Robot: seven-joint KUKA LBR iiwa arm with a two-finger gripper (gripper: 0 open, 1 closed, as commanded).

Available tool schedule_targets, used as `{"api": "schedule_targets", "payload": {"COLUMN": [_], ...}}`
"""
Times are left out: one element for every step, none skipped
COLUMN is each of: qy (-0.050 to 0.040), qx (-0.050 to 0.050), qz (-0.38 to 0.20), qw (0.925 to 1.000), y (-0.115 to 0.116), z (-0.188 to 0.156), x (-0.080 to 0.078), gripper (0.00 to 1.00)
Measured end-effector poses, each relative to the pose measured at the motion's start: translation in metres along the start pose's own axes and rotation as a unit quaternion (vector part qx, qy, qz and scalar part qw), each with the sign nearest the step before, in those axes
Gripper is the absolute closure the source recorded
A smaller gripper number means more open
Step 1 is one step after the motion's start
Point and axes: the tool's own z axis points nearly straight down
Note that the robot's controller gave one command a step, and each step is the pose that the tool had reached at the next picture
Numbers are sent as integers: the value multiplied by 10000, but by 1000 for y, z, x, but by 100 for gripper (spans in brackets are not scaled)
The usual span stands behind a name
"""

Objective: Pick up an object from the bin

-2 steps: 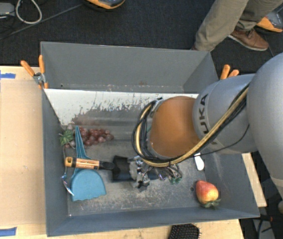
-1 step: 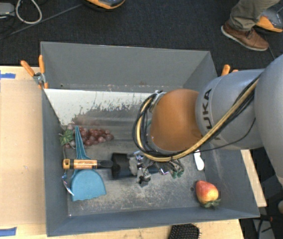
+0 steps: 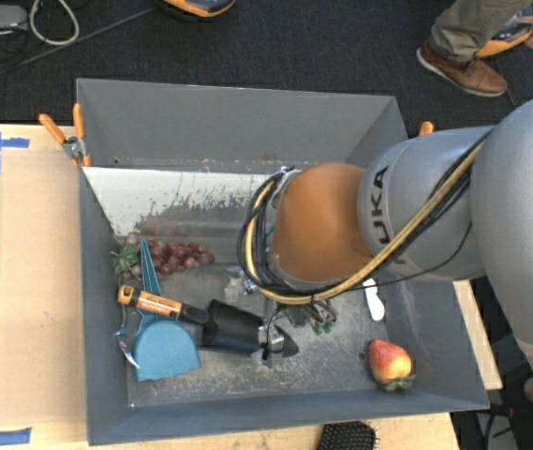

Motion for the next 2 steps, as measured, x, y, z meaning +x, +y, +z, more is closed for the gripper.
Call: {"api": "schedule_targets", "payload": {"qy": [1, 9], "qx": [1, -3], "qz": [-3, 204], "qw": [10000, 9998], "y": [0, 14], "z": [0, 19], "x": [0, 1], "gripper": [0, 0]}}
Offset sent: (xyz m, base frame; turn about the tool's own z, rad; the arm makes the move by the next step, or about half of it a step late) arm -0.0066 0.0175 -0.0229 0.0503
